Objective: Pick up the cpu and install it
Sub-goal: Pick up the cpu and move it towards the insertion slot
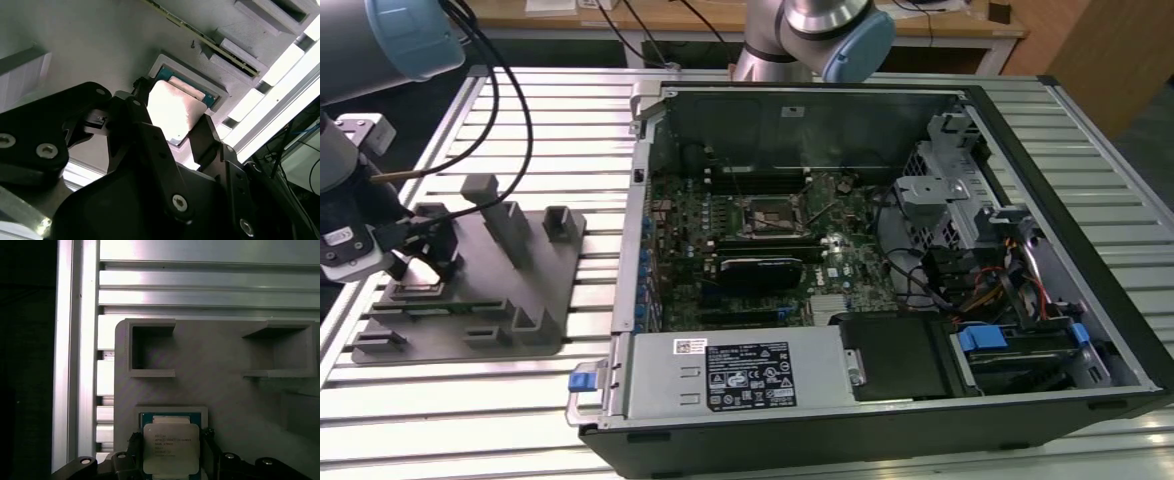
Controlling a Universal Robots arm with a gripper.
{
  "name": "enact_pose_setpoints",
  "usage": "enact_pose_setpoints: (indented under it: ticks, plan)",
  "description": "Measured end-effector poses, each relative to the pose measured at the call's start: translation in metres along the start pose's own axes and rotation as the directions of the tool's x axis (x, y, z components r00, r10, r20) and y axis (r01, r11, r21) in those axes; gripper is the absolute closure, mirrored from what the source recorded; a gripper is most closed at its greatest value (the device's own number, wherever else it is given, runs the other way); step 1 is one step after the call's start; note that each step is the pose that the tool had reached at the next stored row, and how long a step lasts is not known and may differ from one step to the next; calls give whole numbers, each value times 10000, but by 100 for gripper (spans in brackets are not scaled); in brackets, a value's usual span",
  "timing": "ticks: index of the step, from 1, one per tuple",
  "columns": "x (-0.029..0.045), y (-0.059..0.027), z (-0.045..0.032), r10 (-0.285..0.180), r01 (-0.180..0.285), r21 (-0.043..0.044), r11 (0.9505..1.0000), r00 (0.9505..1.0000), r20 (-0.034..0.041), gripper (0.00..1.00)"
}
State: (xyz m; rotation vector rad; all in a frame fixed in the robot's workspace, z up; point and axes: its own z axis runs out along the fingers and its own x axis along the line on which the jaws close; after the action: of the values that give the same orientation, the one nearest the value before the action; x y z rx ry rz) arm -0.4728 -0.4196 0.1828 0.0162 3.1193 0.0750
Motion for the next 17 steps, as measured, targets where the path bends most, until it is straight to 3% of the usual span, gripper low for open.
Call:
enact_pose_setpoints:
  ticks: [5, 17]
  plan:
    - [-1, 0, -1, -1, 1, 1, 10000, 10000, -2, 46]
    - [-4, 1, -30, -1, 1, -2, 10000, 10000, 1, 46]
